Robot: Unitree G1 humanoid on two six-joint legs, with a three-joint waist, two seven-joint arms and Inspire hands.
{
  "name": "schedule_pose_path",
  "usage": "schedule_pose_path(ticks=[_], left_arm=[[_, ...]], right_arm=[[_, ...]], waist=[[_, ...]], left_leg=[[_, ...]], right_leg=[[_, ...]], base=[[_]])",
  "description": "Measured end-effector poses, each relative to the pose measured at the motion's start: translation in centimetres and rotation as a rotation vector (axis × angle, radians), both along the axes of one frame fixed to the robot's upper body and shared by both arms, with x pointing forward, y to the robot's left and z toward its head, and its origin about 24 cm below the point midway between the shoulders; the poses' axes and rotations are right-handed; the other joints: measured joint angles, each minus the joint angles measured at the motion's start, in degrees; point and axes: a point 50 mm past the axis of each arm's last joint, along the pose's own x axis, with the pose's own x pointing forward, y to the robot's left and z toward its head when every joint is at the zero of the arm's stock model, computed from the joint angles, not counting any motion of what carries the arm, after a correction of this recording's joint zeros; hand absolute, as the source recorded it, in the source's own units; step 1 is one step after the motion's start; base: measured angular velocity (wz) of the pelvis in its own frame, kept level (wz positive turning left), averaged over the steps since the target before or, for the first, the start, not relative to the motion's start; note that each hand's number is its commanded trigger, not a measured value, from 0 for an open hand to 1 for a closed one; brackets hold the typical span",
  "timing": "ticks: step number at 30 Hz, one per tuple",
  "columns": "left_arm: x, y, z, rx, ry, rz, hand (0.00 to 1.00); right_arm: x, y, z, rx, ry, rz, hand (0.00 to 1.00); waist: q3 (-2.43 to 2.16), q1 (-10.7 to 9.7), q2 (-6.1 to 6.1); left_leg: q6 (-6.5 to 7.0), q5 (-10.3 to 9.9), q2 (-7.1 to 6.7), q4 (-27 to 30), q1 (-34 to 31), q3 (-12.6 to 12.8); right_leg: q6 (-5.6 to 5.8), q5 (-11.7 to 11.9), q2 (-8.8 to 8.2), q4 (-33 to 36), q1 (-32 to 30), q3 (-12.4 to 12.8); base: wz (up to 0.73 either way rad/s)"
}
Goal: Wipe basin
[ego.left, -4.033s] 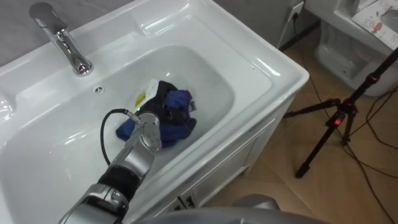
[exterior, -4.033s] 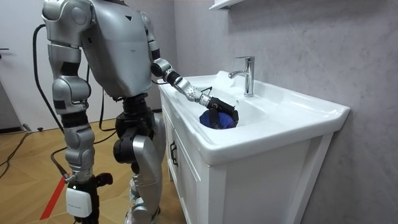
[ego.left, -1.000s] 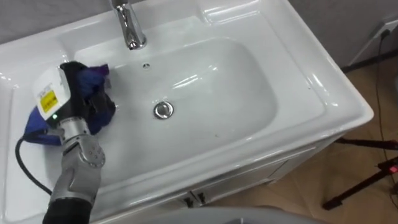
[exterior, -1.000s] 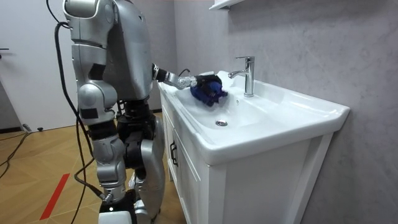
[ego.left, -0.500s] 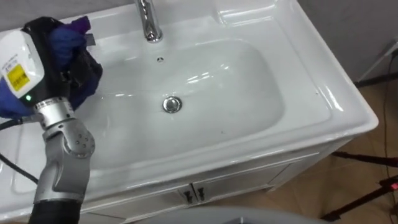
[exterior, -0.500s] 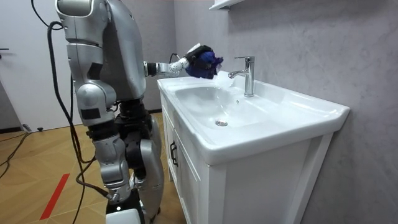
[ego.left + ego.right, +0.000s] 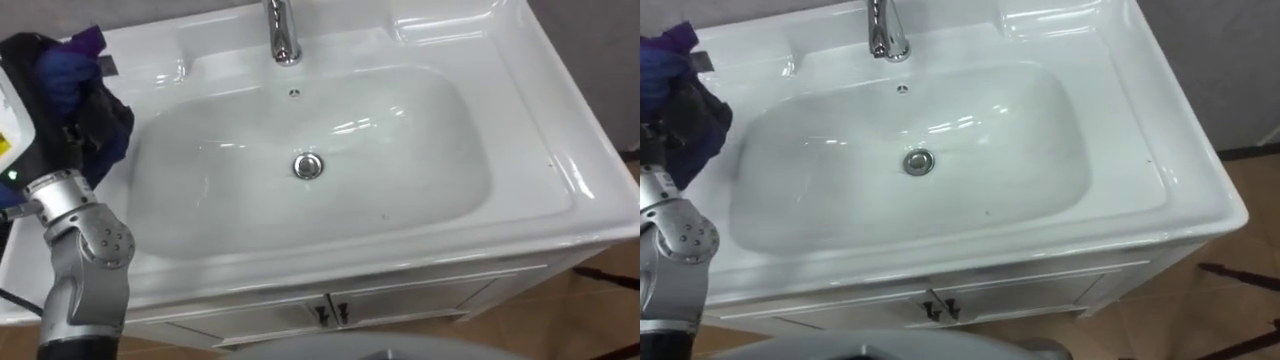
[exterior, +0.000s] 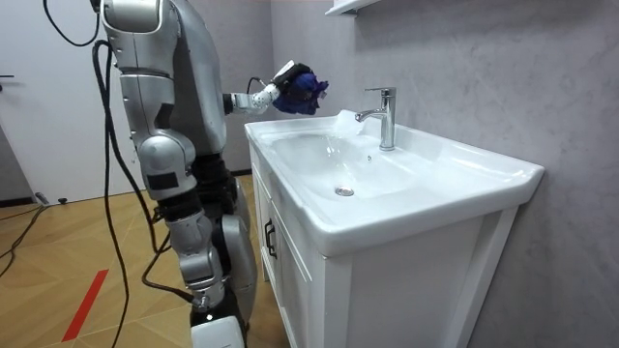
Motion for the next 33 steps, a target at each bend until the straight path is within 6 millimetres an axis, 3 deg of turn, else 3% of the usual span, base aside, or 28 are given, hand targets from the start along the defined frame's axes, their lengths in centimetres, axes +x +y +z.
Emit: schedule_pose_path(ticks=[4, 6, 13, 19, 20, 21, 22, 23, 33], left_arm=[[-1.6, 1.0, -1.7, -0.01, 0.1, 0.048, 1.0], [-2.4, 2.0, -2.0, -0.014, 0.129, 0.095, 1.0], [-2.9, 2.9, -2.3, -0.024, 0.155, 0.135, 1.0], [-3.8, 3.5, -4.3, -0.056, 0.263, 0.179, 1.0], [-3.8, 3.5, -4.3, -0.06, 0.262, 0.18, 0.94], [-3.8, 3.5, -4.3, -0.077, 0.257, 0.185, 0.65], [-3.9, 3.5, -4.4, -0.079, 0.258, 0.186, 0.09], [-3.9, 3.6, -4.5, -0.091, 0.258, 0.19, 0.0], [-4.0, 3.1, -5.1, -0.158, 0.257, 0.19, 0.0]], right_arm=[[-0.9, 0.0, 0.0, 0.002, 0.019, -0.024, 0.0], [-1.0, -0.1, 0.0, 0.0, 0.023, -0.022, 0.0], [-0.9, -0.4, 0.1, 0.002, 0.023, -0.02, 0.0], [-0.8, -0.6, 0.2, 0.015, 0.019, 0.004, 0.0], [-0.9, -0.7, 0.2, 0.014, 0.022, 0.004, 0.0], [-0.9, -0.7, 0.2, 0.015, 0.022, 0.005, 0.0], [-0.9, -0.7, 0.2, 0.015, 0.022, 0.006, 0.0], [-1.0, -0.7, 0.2, 0.016, 0.022, 0.006, 0.0], [-1.3, -0.6, 0.2, 0.018, 0.029, -0.01, 0.0]], waist=[[-0.12, 0.1, -0.18], [0.02, 0.3, -0.54], [0.12, 1.3, -0.87], [0.04, 1.3, -0.46], [0.04, 1.3, -0.41], [-0.01, 1.2, -0.38], [-0.03, 1.3, -0.35], [-0.12, 1.2, -0.27], [0.04, 0.9, -0.33]], left_leg=[[0.02, 0.0, -0.05, 0.0, -0.1, -0.1], [0.02, 0.0, -0.05, -0.1, -0.1, -0.1], [0.02, 0.0, -0.28, -0.3, 0.8, 0.0], [0.05, 0.0, -0.36, -0.1, 0.8, 0.0], [0.05, 0.0, -0.36, -0.1, 0.8, 0.0], [0.05, 0.0, -0.36, -0.1, 0.8, 0.0], [0.05, 0.0, -0.36, -0.1, 0.8, 0.0], [0.05, 0.0, -0.36, -0.1, 0.8, 0.0], [0.06, 0.0, -0.38, -0.3, 1.8, 0.0]], right_leg=[[0.07, 0.0, 0.1, 0.0, 0.3, 0.0], [0.07, 0.0, 0.09, 0.0, 0.3, 0.0], [0.26, -0.1, -0.01, 0.0, 0.7, 0.0], [0.34, -0.2, -0.02, 0.1, 0.6, 0.1], [0.34, -0.2, -0.04, 0.1, 0.6, 0.1], [0.34, -0.2, -0.04, 0.1, 0.7, 0.1], [0.34, -0.2, -0.05, 0.1, 0.7, 0.1], [0.34, -0.2, -0.05, 0.1, 0.8, 0.1], [0.4, -0.2, -0.12, 0.1, 1.6, 0.2]], base=[[0.02], [0.0], [0.0], [0.0], [0.0], [0.0], [0.0], [0.0], [0.0]])
